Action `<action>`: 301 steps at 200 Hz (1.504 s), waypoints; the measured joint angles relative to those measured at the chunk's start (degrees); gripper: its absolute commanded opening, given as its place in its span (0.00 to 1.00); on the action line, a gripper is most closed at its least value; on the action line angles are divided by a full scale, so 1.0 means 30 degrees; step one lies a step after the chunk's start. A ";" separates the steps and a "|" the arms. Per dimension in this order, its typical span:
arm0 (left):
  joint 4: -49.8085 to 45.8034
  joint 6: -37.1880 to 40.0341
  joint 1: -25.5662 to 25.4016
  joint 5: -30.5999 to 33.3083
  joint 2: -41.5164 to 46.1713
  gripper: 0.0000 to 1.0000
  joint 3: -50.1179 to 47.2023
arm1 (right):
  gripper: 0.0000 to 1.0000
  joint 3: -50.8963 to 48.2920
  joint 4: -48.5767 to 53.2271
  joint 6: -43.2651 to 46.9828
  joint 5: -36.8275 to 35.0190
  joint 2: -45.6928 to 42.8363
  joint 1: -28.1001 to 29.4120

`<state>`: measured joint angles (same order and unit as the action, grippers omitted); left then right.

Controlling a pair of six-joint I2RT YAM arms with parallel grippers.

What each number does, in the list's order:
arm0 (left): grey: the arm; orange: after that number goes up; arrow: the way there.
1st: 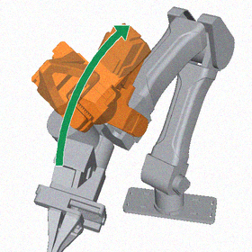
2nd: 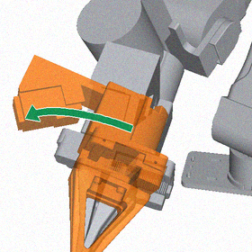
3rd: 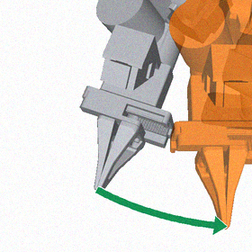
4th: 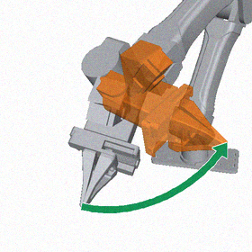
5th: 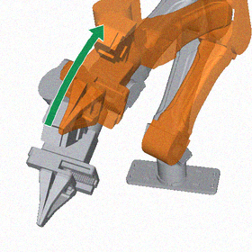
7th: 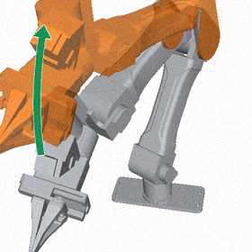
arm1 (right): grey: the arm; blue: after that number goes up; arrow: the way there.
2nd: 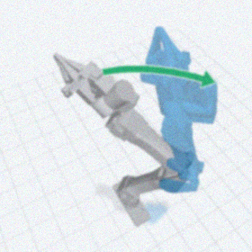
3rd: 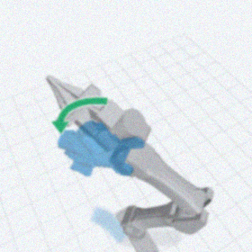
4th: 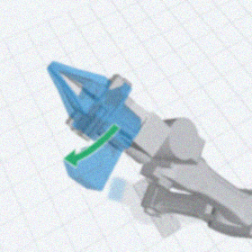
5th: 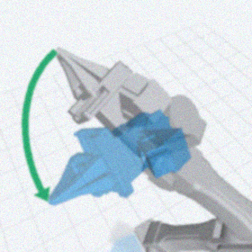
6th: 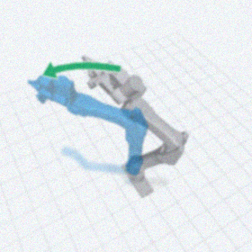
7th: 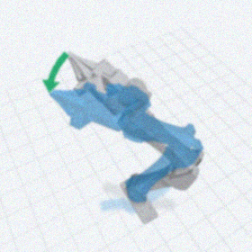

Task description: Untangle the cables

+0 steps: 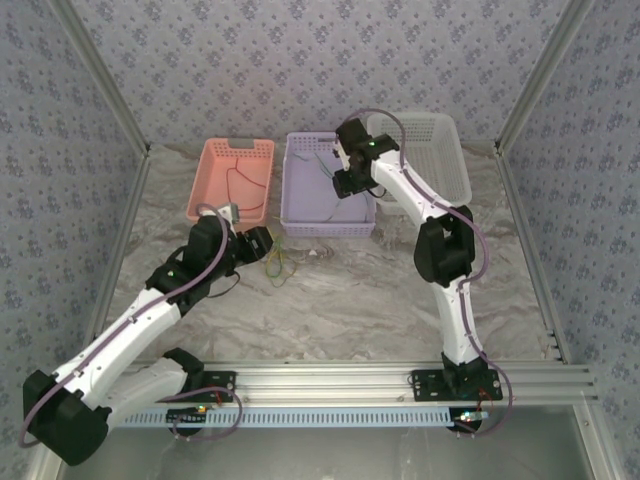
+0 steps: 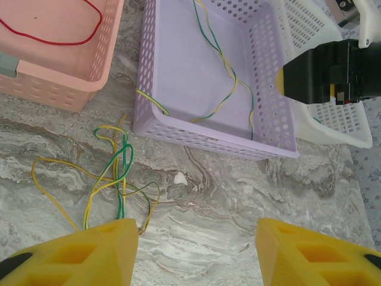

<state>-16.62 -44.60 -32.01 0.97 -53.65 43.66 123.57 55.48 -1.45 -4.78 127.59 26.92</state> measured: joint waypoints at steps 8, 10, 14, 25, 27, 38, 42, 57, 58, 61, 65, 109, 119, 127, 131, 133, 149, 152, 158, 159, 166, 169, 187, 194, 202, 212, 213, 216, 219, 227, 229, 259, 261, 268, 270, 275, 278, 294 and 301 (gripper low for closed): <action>-0.0007 0.0000 0.0000 0.0000 0.0036 0.54 0.0000 | 0.54 0.0000 -0.0153 0.0138 0.0007 0.0000 0.0073; -0.0022 0.0007 0.0000 0.0007 0.0058 0.54 0.0000 | 0.53 0.0000 -0.0211 0.0175 0.0007 0.0000 0.0102; -0.0036 0.0000 0.0000 0.0007 0.0080 0.54 0.0000 | 0.53 0.0000 -0.0291 0.0219 0.0007 0.0000 0.0138; -0.0138 0.0007 0.0000 0.0095 0.0204 0.54 0.0000 | 0.51 -0.0007 -0.0517 0.0350 0.0007 0.0000 0.0321; -0.0160 0.0000 0.0000 0.0131 0.0226 0.54 0.0000 | 0.51 -0.0015 -0.0561 0.0342 0.0007 0.0000 0.0342; -0.0415 0.0007 0.0000 0.0306 0.0408 0.54 0.0000 | 0.51 -0.0612 -0.1326 0.0372 0.0000 -0.0277 0.0583; -0.0539 0.0007 0.0000 0.0364 0.0495 0.54 0.0000 | 0.51 -0.1049 -0.1690 0.0386 -0.0007 -0.0503 0.0670; -0.1421 0.0000 0.0000 0.0678 0.0852 0.54 0.0000 | 0.50 -0.3453 -0.3104 0.0408 0.0007 -0.1923 0.1086; -0.1457 0.0000 0.0000 0.0699 0.0867 0.53 0.0000 | 0.50 -0.3745 -0.3242 0.0408 0.0007 -0.2120 0.1137; -0.1647 0.0000 0.0000 0.0743 0.0911 0.53 0.0000 | 0.50 -0.4364 -0.3577 0.0393 0.0051 -0.2484 0.1224; -0.1938 -0.0015 0.0000 0.0816 0.0991 0.52 0.0000 | 0.50 -0.5304 -0.4014 0.0321 0.0051 -0.3155 0.1377; -0.4065 -0.0648 0.0044 0.1122 0.1027 0.48 -0.0619 | 0.46 -1.4324 -0.9216 -0.2047 0.0852 -1.1089 0.3847; -0.4058 -0.0809 0.0219 0.1027 0.0933 0.48 -0.1173 | 0.46 -1.5650 -1.0513 -0.2922 0.0860 -1.2138 0.5013; -0.4014 -0.0962 0.0495 0.0758 0.0743 0.48 -0.1639 | 0.46 -1.6422 -1.1344 -0.3592 0.0903 -1.2480 0.5989; -0.3942 -0.1035 0.0743 0.0568 0.0597 0.49 -0.1916 | 0.47 -1.6772 -1.1774 -0.3985 0.0911 -1.2495 0.6441; -0.3883 -0.1107 0.0874 0.0415 0.0503 0.50 -0.2040 | 0.47 -1.6874 -1.1919 -0.4146 0.0933 -1.2495 0.6608; -0.3257 -0.1647 0.2011 -0.0546 -0.0357 0.52 -0.2965 | 0.47 -1.8338 -1.3668 -0.5938 0.1268 -1.2043 0.8065; -0.3082 -0.1690 0.2193 -0.0736 -0.0590 0.52 -0.3118 | 0.47 -1.8666 -1.4003 -0.6484 0.1362 -1.1883 0.8284; -0.2688 -0.1982 0.2579 -0.1100 -0.1049 0.52 -0.3395 | 0.47 -1.9139 -1.4484 -0.7096 0.1450 -1.1628 0.8517; -0.2637 -0.2004 0.2608 -0.1122 -0.1107 0.52 -0.3424 | 0.47 -1.9249 -1.4579 -0.7278 0.1457 -1.1555 0.8575; -0.2157 -0.2339 0.2878 -0.1479 -0.1625 0.52 -0.3665 | 0.47 -1.9708 -1.5132 -0.8007 0.1443 -1.1176 0.8794; -0.1872 -0.2470 0.2951 -0.1647 -0.1872 0.52 -0.3759 | 0.47 -1.9832 -1.5300 -0.8247 0.1421 -1.1016 0.8874; -0.0175 -0.3242 0.3184 -0.2331 -0.3140 0.50 -0.4095 | 0.47 -1.9795 -1.5846 -0.9639 0.0845 -0.9857 0.9391; 0.0437 -0.3483 0.3235 -0.2441 -0.3534 0.49 -0.4167 | 0.46 -1.9467 -1.5875 -1.0134 0.0685 -0.9391 0.9508; 0.1246 -0.3694 0.3337 -0.2550 -0.4007 0.47 -0.4255 | 0.44 -1.8855 -1.5956 -1.0681 0.0612 -0.8772 0.9595; 0.2076 -0.4058 0.3468 -0.2550 -0.4466 0.45 -0.4379 | 0.42 -1.7908 -1.6079 -1.1307 0.0517 -0.7963 0.9602; 0.2127 -0.4080 0.3475 -0.2543 -0.4495 0.45 -0.4386 | 0.42 -1.7835 -1.6079 -1.1366 0.0517 -0.7905 0.9595; 0.2404 -0.4109 0.3534 -0.2550 -0.4612 0.45 -0.4452 | 0.42 -1.7493 -1.6130 -1.1628 0.0488 -0.7650 0.9559; 0.2637 -0.4226 0.3570 -0.2550 -0.4699 0.45 -0.4517 | 0.42 -1.7216 -1.6167 -1.1752 0.0459 -0.7424 0.9522; 0.3271 -0.4444 0.3657 -0.2550 -0.4845 0.45 -0.4750 | 0.42 -1.6466 -1.6291 -1.2240 0.0306 -0.6856 0.9413; 0.3402 -0.4495 0.3679 -0.2550 -0.4874 0.44 -0.4809 | 0.42 -1.6283 -1.6320 -1.2342 0.0248 -0.6732 0.9384; 0.4350 -0.4867 0.3789 -0.2535 -0.4903 0.44 -0.5311 | 0.40 -1.4090 -1.6189 -1.3682 -0.0452 -0.5027 0.9136; 0.4386 -0.4889 0.3789 -0.2543 -0.4896 0.44 -0.5326 | 0.40 -1.3937 -1.6145 -1.3777 -0.0495 -0.4911 0.9114; 0.4481 -0.4896 0.3796 -0.2535 -0.4838 0.44 -0.5370 | 0.40 -1.3486 -1.6036 -1.4076 -0.0648 -0.4539 0.9085; 0.4495 -0.4903 0.3796 -0.2543 -0.4816 0.44 -0.5377 | 0.40 -1.3369 -1.6007 -1.4156 -0.0692 -0.4430 0.9071; 0.4539 -0.4903 0.3796 -0.2535 -0.4721 0.45 -0.5413 | 0.40 -1.3114 -1.5985 -1.4360 -0.0743 -0.4175 0.9071; 0.4561 -0.4896 0.3796 -0.2535 -0.4626 0.45 -0.5442 | 0.39 -1.3019 -1.5985 -1.4462 -0.0780 -0.4051 0.9063; 0.4750 -0.4867 0.3796 -0.2535 -0.3978 0.47 -0.5690 | 0.39 -1.2815 -1.5781 -1.4972 -0.0962 -0.3563 0.9078; 0.4896 -0.4816 0.3796 -0.2535 -0.3614 0.48 -0.5836 | 0.38 -1.2808 -1.5671 -1.5147 -0.1064 -0.3417 0.9078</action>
<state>-1.93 -59.05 -20.62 -6.63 -64.49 26.15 85.14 8.47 -46.89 -7.97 117.34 54.15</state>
